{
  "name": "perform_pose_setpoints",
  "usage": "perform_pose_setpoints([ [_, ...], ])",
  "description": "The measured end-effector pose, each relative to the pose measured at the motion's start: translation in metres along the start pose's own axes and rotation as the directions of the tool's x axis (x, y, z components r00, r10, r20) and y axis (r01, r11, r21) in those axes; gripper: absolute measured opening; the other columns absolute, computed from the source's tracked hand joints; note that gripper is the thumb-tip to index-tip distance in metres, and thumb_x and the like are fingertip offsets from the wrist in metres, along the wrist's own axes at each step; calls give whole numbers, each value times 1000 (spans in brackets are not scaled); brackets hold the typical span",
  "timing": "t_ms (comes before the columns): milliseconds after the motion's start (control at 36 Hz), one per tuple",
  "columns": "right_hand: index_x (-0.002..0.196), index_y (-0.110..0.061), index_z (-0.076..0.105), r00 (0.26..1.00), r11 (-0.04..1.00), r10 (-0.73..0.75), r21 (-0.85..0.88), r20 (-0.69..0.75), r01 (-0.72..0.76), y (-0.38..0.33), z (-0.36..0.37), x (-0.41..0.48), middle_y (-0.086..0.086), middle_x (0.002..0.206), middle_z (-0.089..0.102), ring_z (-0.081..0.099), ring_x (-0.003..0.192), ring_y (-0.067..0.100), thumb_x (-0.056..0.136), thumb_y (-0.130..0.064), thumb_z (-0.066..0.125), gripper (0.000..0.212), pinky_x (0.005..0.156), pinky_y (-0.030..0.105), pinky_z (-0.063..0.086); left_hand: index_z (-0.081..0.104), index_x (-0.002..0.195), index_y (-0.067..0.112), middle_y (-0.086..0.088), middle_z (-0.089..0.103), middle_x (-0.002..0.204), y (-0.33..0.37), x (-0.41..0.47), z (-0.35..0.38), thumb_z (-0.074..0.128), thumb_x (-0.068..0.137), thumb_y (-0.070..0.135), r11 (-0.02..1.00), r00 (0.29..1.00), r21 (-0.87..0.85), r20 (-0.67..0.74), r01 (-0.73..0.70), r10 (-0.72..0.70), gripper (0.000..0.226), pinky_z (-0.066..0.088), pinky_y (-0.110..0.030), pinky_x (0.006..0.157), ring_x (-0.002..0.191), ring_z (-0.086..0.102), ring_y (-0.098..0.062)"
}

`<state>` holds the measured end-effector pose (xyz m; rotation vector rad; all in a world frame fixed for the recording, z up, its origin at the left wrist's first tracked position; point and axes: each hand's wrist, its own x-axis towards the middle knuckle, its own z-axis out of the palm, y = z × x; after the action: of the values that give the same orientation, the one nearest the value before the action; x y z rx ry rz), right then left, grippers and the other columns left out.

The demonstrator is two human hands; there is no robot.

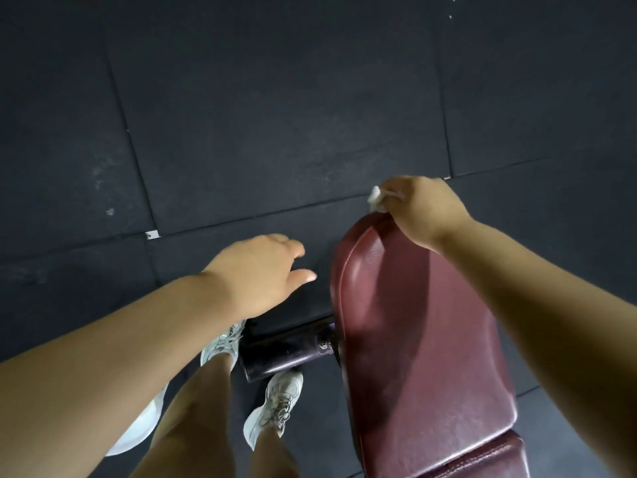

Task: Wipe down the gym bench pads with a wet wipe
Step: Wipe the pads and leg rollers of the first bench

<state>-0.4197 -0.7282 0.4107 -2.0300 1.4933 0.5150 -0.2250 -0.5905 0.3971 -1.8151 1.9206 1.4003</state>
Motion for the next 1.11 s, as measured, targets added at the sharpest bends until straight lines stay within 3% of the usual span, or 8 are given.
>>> perform_pose_setpoints([
  [56,93,-31,69,994,994,-102,41,43,100,2,-7,-8,-27,79,61,54,82,3,94,-27,54,16,69,1,38,40,139,26,10,52,131,13,6,-4,38,92,58,990,1000,-140,-27,-4,1,57,43,-31,95,116,51,-11],
  [139,103,-31,69,990,986,-125,120,70,116,15,-17,-11,-33,84,59,52,80,-13,94,-22,55,18,66,-6,30,32,145,26,9,50,135,33,15,-5,41,89,62,962,998,-271,-55,-32,18,67,42,-32,100,120,50,-9],
  [333,99,-15,69,985,972,172,162,-15,-168,65,-21,-1,7,92,67,60,89,25,93,-31,58,21,75,32,43,47,134,23,3,52,125,54,33,-1,61,87,45,966,995,-258,-95,-24,-1,53,47,-37,94,110,56,-17],
  [472,80,-24,62,961,956,268,139,-66,-257,78,-22,-18,2,83,60,55,83,25,96,-31,52,20,67,27,35,42,138,20,0,49,134,55,30,-3,55,91,44,982,997,-186,-77,-30,16,54,45,-38,97,116,53,-17],
  [583,91,-35,67,962,964,265,-18,-73,-267,70,-28,-41,-1,95,64,60,90,27,90,-13,52,27,64,22,37,32,143,16,-4,42,141,66,20,-5,48,96,39,1000,999,13,-34,-14,14,55,41,-36,100,127,44,-23],
  [750,109,-24,63,956,950,292,-108,-43,-295,51,-40,-98,6,108,60,61,90,32,87,-9,50,30,77,36,53,45,131,15,-5,48,127,86,-19,-20,48,95,40,962,995,273,93,18,-45,44,45,-40,89,116,50,-26],
  [861,103,-28,63,963,968,252,-6,99,-252,45,-35,-144,2,102,60,63,81,27,87,-13,50,26,76,37,55,47,127,16,-4,49,122,102,-52,-22,47,95,41,927,994,374,96,15,-55,41,47,-41,87,112,51,-26],
  [1111,118,-14,47,983,985,161,55,85,-166,67,9,-277,8,94,54,53,81,30,90,-13,47,28,66,33,44,49,123,19,1,51,115,145,-140,35,48,94,43,908,997,416,22,53,-68,38,48,-37,82,105,53,-21],
])
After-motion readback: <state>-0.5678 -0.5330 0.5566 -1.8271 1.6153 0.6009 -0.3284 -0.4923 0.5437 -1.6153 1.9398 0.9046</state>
